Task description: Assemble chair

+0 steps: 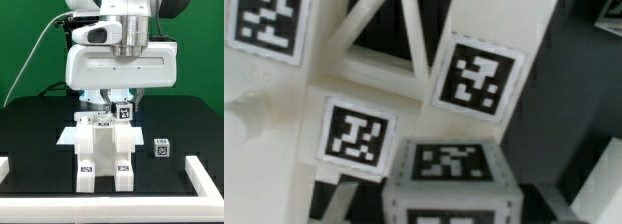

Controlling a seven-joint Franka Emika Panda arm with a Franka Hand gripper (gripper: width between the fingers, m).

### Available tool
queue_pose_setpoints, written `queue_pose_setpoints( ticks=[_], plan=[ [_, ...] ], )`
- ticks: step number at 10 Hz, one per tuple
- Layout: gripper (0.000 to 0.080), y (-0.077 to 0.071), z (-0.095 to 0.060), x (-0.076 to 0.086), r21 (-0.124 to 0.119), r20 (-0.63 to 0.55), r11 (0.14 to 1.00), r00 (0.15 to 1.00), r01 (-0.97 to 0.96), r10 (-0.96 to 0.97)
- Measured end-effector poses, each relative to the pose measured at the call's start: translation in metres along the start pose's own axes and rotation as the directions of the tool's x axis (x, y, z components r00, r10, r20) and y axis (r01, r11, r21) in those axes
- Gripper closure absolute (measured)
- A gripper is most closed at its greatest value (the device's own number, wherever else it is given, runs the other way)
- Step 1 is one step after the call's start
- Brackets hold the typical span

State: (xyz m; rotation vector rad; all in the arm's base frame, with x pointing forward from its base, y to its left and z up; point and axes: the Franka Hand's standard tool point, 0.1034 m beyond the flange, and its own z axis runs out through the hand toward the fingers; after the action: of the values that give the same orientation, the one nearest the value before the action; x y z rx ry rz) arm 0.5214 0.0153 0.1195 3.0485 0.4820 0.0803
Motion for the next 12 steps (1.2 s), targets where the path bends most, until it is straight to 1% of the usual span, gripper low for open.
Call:
queue_pose_setpoints(
  ticks=[4,5,6,8,9,10,12],
  plan=[
    [0.0515,0.0049,-0.0001,0.0041,-0.007,-0.012,1.0,1.0,0.004,-0.004],
    [0.0458,0.0046,0.0,0.0042,-0.007,-0.012,1.0,1.0,0.004,-0.004],
    [0.0458,0.0046,0.0,0.0041,-0.007,-0.011,1.0,1.0,0.004,-0.004],
    [0.0187,0.0047,0.0002,0.004,-0.007,-0.011,1.0,1.0,0.004,-0.004],
    [0.0187,0.0046,0.0002,0.004,-0.007,-0.011,1.0,1.0,0.004,-0.004],
    [0.0156,0.0046,0.0003,0.004,-0.007,-0.011,1.0,1.0,0.004,-0.004],
    [0.0151,0.0046,0.0004,0.0039,-0.007,-0.011,1.0,1.0,0.004,-0.004]
  ],
)
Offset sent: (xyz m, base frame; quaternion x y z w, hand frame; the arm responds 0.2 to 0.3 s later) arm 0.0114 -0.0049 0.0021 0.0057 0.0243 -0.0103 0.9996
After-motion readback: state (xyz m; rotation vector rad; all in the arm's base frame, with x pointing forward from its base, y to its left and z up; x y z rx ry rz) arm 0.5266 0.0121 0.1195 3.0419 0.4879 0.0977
